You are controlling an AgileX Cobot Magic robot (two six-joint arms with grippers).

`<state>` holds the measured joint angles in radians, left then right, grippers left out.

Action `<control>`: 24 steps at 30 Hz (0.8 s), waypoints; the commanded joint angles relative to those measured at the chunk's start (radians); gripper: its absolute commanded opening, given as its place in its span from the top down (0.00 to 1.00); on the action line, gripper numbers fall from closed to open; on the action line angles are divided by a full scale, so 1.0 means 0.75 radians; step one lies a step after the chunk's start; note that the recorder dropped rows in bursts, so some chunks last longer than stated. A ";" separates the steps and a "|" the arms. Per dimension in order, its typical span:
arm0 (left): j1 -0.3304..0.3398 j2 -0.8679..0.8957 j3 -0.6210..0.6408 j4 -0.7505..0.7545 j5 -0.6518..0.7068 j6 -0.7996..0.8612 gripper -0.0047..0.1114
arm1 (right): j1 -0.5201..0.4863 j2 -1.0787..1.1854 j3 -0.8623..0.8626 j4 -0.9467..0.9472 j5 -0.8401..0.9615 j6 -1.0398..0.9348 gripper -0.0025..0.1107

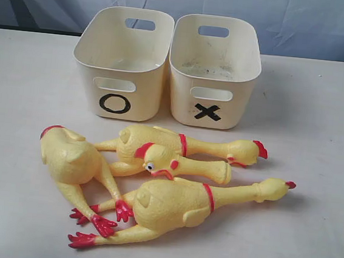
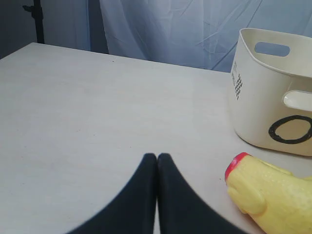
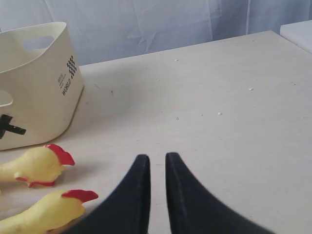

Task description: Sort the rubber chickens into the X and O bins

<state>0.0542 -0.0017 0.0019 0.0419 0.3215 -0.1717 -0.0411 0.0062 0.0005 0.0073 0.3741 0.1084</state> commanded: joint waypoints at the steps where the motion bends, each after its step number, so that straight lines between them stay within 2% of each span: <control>1: -0.012 0.002 -0.003 -0.003 -0.009 -0.002 0.96 | -0.007 -0.008 -0.001 0.004 -0.015 -0.003 0.87; 5: -0.012 0.002 -0.003 -0.003 -0.009 -0.002 0.96 | -0.007 -0.008 -0.001 -0.056 -0.037 -0.050 0.87; 8: -0.012 0.002 -0.003 -0.003 -0.009 -0.002 0.96 | -0.007 -0.008 -0.001 -0.125 -0.180 -0.064 0.87; 10: -0.012 0.002 -0.003 -0.003 -0.009 -0.002 0.96 | -0.007 -0.008 -0.001 -0.096 -0.425 -0.064 0.87; 15: -0.012 0.002 -0.003 -0.003 -0.009 -0.002 0.96 | -0.007 -0.008 -0.001 -0.077 -1.313 -0.060 0.87; 20: -0.012 0.002 -0.003 -0.003 -0.009 -0.002 0.96 | -0.007 -0.008 -0.001 0.012 -2.050 -0.076 0.87; 21: -0.012 0.002 -0.003 -0.003 -0.009 -0.002 0.96 | -0.007 -0.008 -0.017 0.075 -2.077 -0.066 0.87; 24: -0.012 0.002 -0.003 -0.003 -0.009 -0.002 0.96 | -0.007 -0.008 -0.158 0.332 -1.840 0.216 0.87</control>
<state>0.0542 -0.0017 0.0019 0.0419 0.3215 -0.1717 -0.0411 0.0016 -0.0429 0.0880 -1.0710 0.1266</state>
